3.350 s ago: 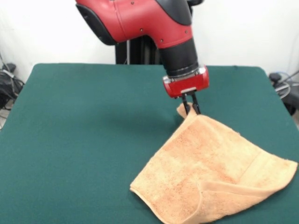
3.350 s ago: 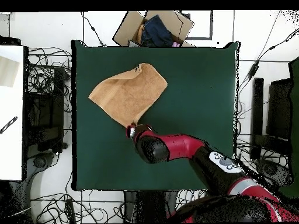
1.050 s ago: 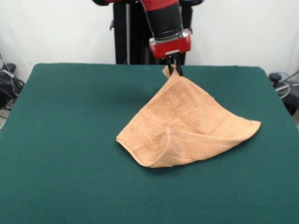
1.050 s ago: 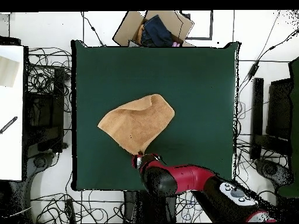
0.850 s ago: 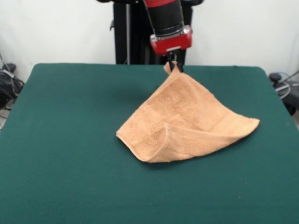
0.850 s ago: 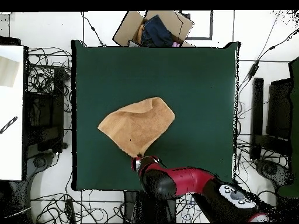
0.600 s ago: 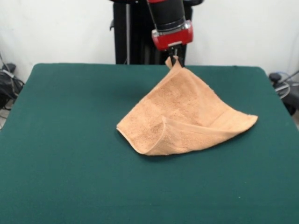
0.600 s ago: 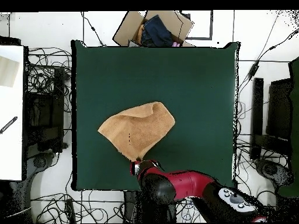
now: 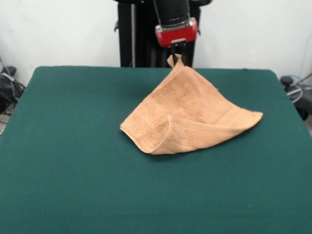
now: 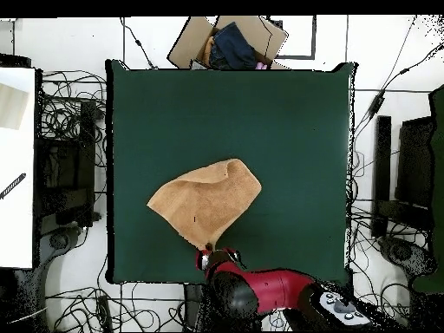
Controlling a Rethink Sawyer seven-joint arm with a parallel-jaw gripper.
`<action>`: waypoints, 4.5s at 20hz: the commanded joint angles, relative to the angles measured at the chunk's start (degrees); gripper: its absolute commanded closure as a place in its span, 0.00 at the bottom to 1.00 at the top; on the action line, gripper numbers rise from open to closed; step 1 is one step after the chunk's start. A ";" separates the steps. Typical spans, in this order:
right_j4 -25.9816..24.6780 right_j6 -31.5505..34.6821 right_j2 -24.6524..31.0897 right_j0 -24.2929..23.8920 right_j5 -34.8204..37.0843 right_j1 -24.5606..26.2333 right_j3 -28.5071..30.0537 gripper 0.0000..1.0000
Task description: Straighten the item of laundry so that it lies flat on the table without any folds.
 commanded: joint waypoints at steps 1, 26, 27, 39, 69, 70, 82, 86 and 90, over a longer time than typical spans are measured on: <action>-1.46 7.86 -5.48 2.94 -5.00 1.26 -2.54 0.00; 5.33 5.65 1.78 7.44 5.26 1.75 -11.95 0.00; 5.58 5.62 1.93 7.61 5.39 2.07 -12.70 0.00; 6.16 3.62 4.05 7.54 11.73 2.83 -18.73 0.00; -0.17 5.52 5.72 5.12 -1.66 22.28 -29.77 0.00; -0.62 5.62 6.28 4.60 -2.09 22.76 -29.84 0.00; -1.93 5.49 11.06 1.67 0.26 22.76 -30.59 0.00; -1.70 4.57 13.01 1.29 1.76 23.30 -31.69 0.00; -1.67 4.22 13.48 1.23 2.17 23.64 -32.23 0.00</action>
